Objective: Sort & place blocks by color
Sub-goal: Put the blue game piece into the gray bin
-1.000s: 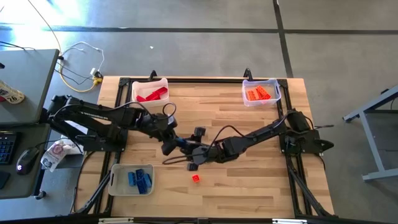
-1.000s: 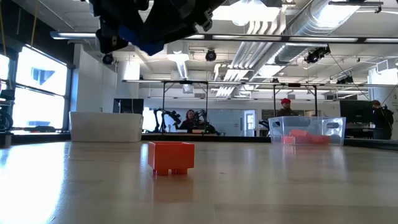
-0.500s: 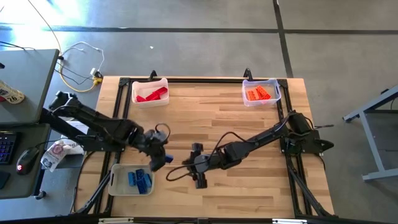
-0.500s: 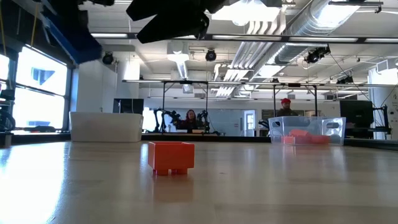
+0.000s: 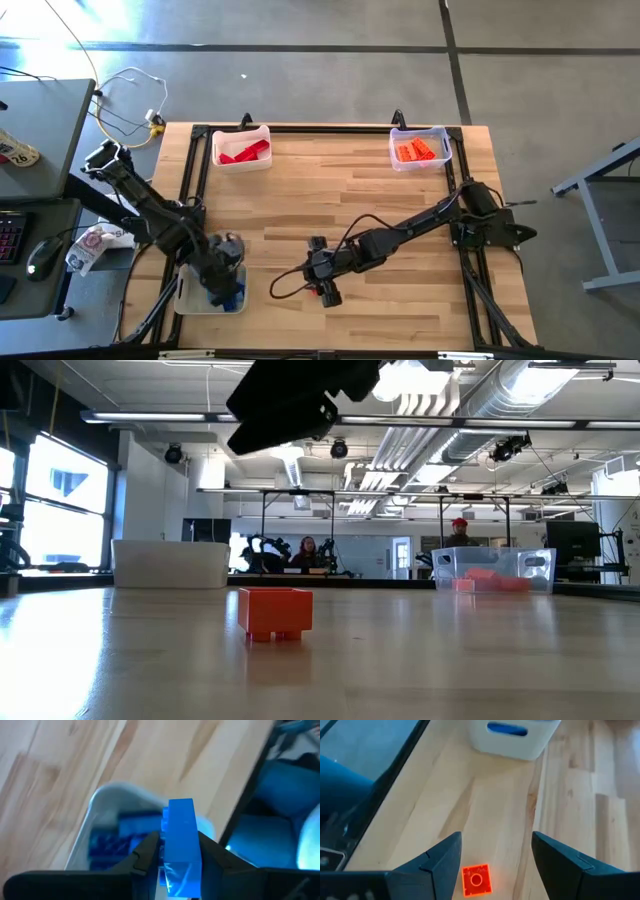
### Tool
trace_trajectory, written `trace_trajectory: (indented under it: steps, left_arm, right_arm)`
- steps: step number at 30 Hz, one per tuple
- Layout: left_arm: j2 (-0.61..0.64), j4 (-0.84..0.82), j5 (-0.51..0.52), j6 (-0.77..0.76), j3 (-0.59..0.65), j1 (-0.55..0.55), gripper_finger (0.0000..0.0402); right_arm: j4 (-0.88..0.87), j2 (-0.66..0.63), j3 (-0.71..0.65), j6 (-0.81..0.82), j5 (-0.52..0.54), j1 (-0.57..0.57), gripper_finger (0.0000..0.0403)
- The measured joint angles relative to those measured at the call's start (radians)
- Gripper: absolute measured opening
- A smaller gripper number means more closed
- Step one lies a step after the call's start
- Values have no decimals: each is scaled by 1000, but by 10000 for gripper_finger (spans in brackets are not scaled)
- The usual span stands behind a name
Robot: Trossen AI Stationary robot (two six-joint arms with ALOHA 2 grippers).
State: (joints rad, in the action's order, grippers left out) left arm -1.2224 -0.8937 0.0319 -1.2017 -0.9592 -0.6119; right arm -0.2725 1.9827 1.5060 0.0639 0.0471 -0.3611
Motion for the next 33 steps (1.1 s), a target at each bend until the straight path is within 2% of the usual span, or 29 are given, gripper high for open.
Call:
trace_trajectory:
  steps: [5, 10, 15, 22, 33]
  left_arm:
    - [0, -96, 23, -127, 0, -86, 76]
    - [-20, -123, 47, -200, 0, -130, 76]
    - [-54, -123, 38, -222, 0, -146, 76]
    - [-108, -122, -3, -235, 0, -149, 79]
    - [-162, -122, -32, -236, 0, -148, 120]
  right_arm:
    - [-1, 41, -1, -38, -3, 0, 227]
    - [-2, 69, -1, -67, -32, 0, 227]
    - [-7, 97, -1, -90, -86, 0, 227]
    - [-39, 112, -1, -87, -92, 0, 227]
    - [-68, 112, -1, -89, -97, -7, 227]
